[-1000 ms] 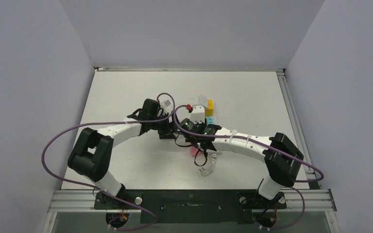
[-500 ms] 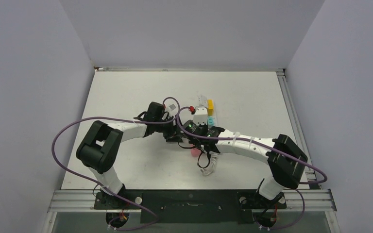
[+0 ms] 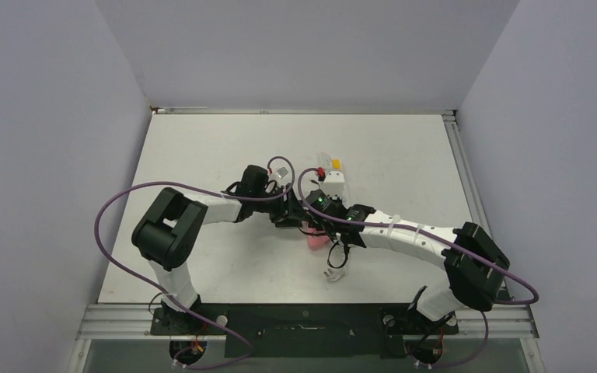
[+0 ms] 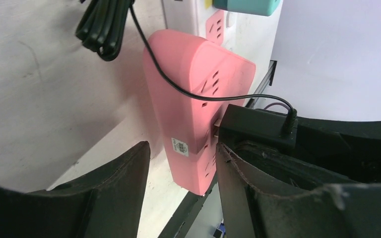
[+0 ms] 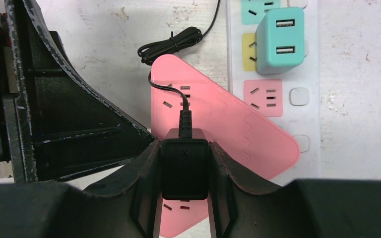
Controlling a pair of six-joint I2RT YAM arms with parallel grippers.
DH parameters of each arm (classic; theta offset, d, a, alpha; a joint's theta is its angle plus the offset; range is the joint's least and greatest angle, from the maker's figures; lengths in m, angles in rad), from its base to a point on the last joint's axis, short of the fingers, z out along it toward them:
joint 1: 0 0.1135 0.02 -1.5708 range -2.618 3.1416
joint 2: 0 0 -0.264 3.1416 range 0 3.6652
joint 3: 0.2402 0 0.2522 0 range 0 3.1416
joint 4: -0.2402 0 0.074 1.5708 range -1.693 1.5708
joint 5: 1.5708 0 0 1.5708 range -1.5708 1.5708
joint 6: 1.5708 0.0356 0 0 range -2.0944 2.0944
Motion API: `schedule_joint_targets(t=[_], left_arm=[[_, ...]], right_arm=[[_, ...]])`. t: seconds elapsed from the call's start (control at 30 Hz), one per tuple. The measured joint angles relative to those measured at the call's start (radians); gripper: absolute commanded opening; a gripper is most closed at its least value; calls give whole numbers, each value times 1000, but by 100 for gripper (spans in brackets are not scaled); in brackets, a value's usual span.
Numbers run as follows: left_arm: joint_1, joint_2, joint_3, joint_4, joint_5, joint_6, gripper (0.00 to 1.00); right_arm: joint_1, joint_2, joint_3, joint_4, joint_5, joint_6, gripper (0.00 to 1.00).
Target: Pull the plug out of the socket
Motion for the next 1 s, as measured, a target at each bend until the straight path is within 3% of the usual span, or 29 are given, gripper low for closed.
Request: schedule_joint_targets(t=[0.57, 0.9, 1.0], left_arm=[[-8, 50, -20, 131, 39, -85, 22], [-8, 56, -20, 151, 53, -89, 18], [-8, 57, -20, 151, 53, -89, 23]], right_arm=[[-3, -4, -8, 11, -8, -8, 5], [0, -1, -13, 11, 3, -18, 5], [7, 3, -12, 12, 13, -18, 5]])
